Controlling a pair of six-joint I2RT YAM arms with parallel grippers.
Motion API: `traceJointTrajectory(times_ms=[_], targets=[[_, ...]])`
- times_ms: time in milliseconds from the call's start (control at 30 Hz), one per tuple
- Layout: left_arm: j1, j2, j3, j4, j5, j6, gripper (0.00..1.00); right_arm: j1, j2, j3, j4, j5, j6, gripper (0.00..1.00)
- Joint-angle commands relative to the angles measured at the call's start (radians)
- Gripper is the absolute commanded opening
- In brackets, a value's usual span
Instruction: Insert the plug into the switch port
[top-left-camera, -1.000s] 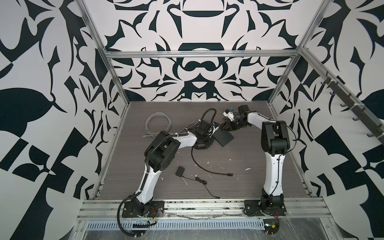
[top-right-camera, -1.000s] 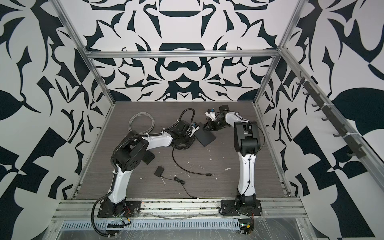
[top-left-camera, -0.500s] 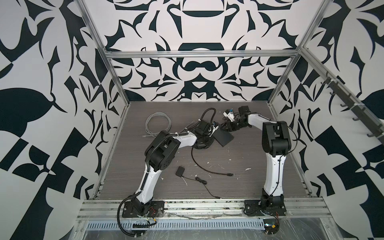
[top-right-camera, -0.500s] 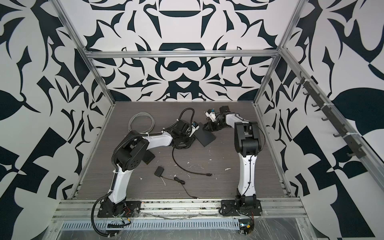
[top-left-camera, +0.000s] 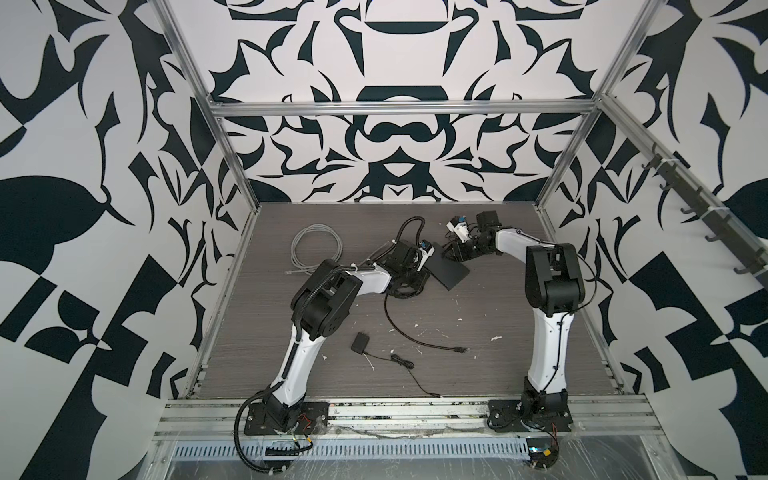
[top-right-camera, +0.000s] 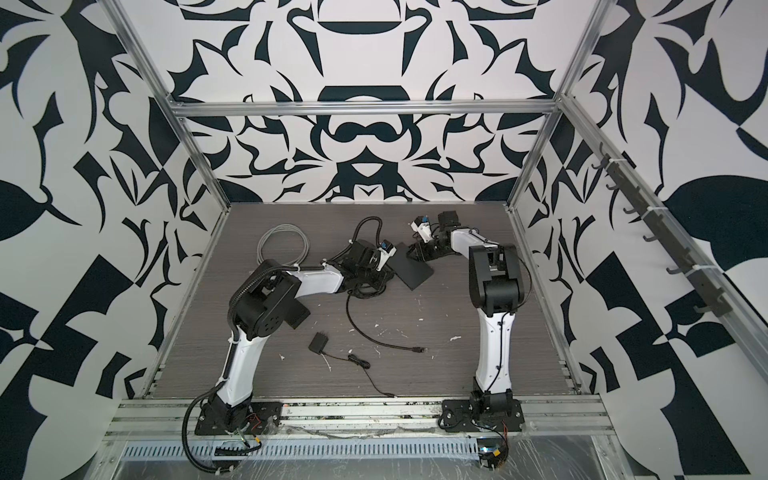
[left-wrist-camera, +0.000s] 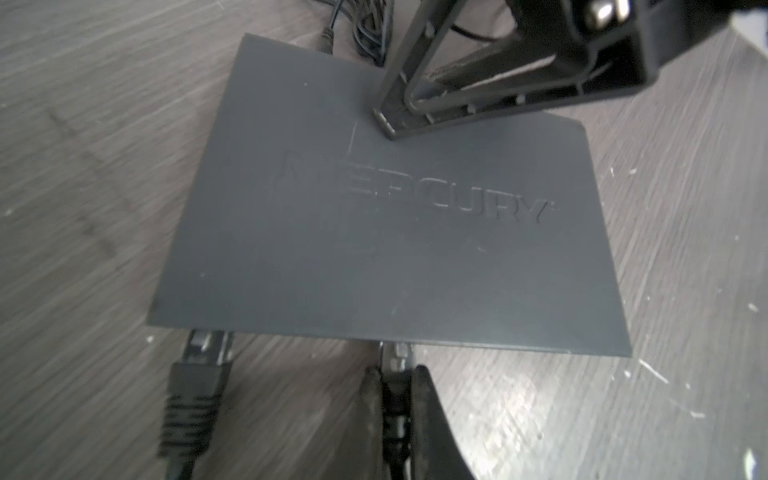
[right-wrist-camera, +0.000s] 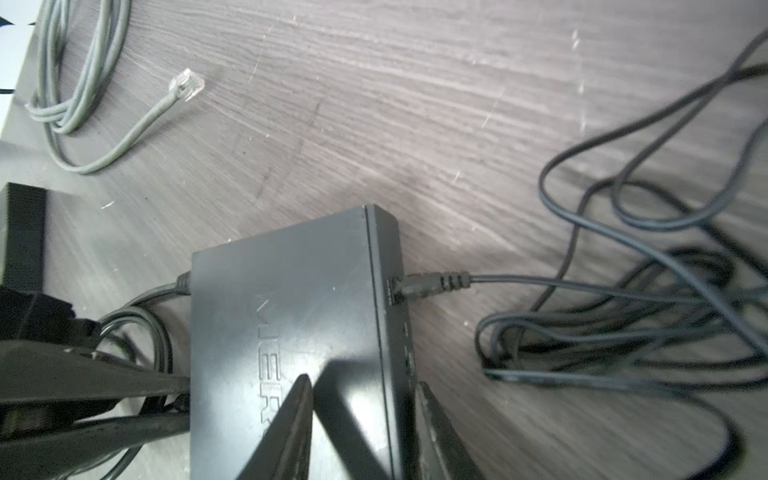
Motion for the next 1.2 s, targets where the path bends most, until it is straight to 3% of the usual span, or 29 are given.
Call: traceJointTrajectory(times_ms=[0,133,300,500,767,1033,1167], targets=[[-0.001,0.031,0.070,0.454,-0.011,-0.070,0.00,0.219,0.008,-0.087,-0.385,-0.387,0.034,0.35],[-0.001,-0.003,0.037,0.400,-0.006,-0.049,0.03,0.200,-0.029,-0.097,-0.353,-0.347,0.061,0.36],[0.004,-0.074,-0.024,0.247,-0.002,0.011,0.10,0.115,-0.057,-0.073,-0.268,-0.265,0.200,0.36],[0.014,-0.136,-0.097,0.122,0.012,0.076,0.23,0.017,-0.086,-0.069,-0.199,-0.084,0.368,0.37],[0.030,-0.193,-0.134,-0.033,0.024,0.162,0.34,-0.049,-0.130,-0.081,-0.177,0.054,0.435,0.37],[0.053,-0.258,-0.122,-0.206,0.080,0.200,0.43,-0.051,-0.150,-0.081,-0.152,0.023,0.421,0.39],[0.019,-0.221,-0.104,-0.237,0.039,0.219,0.46,-0.036,-0.153,-0.075,-0.143,0.000,0.389,0.44]])
